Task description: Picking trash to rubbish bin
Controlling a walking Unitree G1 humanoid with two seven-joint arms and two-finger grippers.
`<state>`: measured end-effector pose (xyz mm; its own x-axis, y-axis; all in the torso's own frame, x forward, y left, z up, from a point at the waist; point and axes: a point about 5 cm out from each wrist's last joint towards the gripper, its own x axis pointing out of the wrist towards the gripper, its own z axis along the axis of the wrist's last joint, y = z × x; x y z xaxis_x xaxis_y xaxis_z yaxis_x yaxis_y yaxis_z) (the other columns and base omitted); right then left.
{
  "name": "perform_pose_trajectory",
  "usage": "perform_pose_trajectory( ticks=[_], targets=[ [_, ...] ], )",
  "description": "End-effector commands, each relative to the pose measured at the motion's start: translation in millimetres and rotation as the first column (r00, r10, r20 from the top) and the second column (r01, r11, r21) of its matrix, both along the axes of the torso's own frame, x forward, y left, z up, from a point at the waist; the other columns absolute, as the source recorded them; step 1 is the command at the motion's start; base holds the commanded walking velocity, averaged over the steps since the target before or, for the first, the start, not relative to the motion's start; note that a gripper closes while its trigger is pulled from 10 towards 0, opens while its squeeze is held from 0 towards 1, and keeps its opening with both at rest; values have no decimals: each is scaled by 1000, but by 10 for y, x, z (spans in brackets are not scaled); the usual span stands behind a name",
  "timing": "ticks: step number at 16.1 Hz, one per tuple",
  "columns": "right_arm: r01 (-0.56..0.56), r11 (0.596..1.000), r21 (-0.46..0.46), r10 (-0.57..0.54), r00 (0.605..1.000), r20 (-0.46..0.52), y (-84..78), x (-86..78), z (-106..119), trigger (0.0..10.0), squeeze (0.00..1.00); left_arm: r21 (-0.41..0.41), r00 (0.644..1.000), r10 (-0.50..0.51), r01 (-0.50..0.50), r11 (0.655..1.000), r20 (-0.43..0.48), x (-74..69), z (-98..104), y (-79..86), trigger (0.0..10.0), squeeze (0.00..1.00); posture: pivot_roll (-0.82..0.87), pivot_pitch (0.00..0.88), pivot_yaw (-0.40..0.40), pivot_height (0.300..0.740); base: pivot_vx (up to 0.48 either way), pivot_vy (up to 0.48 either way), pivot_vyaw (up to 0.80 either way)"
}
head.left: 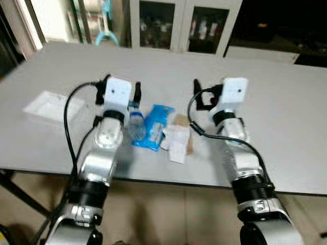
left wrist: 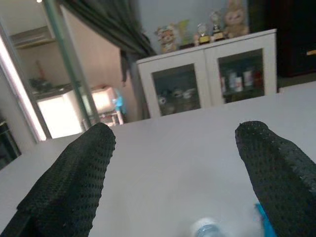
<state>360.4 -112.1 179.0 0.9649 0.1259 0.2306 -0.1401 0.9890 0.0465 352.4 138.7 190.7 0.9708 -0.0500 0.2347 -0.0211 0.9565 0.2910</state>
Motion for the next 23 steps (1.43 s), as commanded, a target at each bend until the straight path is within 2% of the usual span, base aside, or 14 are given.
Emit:
perform_pose_trajectory(
  ticks=[1,7,23],
  targets=[
    [-18,1000,7,18,1000,-8,41,-13,-11,10000,0,0,1000,27,-27,1000,-15,3,-28,54,10000,0,26,34,-57,740,0,0,0],
    [-27,1000,9,27,1000,-12,48,-14,-12,10000,0,-22,999,40,-40,999,-14,7,-6,79,10000,0,28,31,-57,740,0,0,0],
    [-49,999,2,49,999,-10,91,-31,-27,10000,0,-22,1000,24,-24,999,-6,11,11,45,10000,0,29,0,-51,740,313,0,0]
  ],
)
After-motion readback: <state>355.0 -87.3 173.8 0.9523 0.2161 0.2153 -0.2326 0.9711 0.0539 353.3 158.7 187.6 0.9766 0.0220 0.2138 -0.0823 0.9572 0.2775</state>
